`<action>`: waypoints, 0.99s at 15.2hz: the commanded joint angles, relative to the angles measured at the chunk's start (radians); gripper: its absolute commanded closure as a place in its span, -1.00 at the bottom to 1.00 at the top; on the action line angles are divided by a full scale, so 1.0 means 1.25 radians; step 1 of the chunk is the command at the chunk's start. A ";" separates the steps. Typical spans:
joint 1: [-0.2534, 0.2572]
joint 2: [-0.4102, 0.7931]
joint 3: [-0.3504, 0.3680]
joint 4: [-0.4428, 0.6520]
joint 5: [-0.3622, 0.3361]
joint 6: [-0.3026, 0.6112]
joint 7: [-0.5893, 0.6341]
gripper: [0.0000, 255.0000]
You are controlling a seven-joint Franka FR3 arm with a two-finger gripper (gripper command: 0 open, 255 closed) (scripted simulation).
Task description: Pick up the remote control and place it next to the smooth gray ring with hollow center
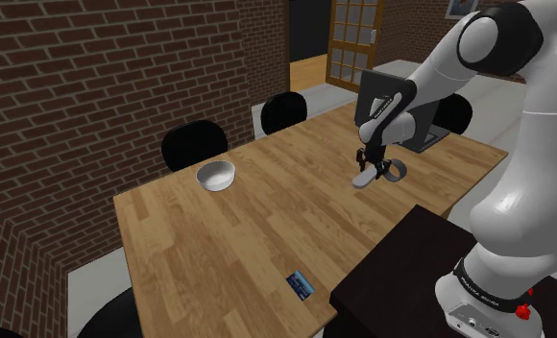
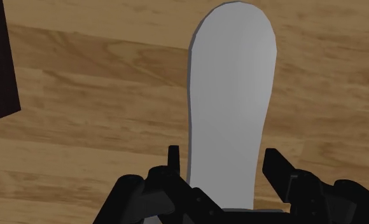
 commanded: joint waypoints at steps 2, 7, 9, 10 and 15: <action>0.002 0.031 -0.002 0.006 -0.003 0.026 0.003 1.00; 0.005 0.085 -0.007 0.018 -0.008 0.067 0.007 1.00; 0.008 0.117 -0.010 0.027 -0.011 0.090 0.010 1.00; 0.008 0.117 -0.010 0.027 -0.011 0.090 0.010 1.00; 0.008 0.117 -0.010 0.027 -0.011 0.090 0.010 1.00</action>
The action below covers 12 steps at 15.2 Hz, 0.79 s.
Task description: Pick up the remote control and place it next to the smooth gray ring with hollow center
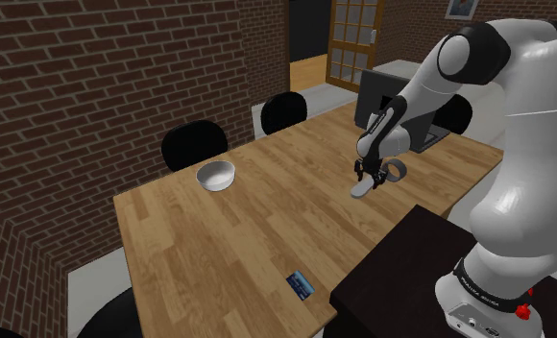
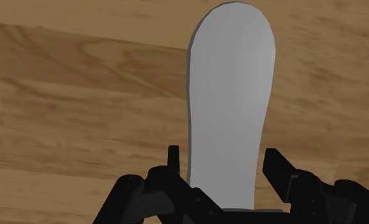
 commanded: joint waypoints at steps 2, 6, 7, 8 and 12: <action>0.000 0.000 0.000 0.000 0.000 0.000 0.000 1.00; 0.000 0.000 0.000 0.000 0.000 0.000 0.000 -1.00; 0.000 0.000 0.000 0.000 0.000 0.000 0.000 -1.00; 0.000 0.000 0.000 0.000 0.000 0.000 0.000 -1.00; -0.006 -0.102 0.009 -0.022 0.009 -0.079 -0.007 -1.00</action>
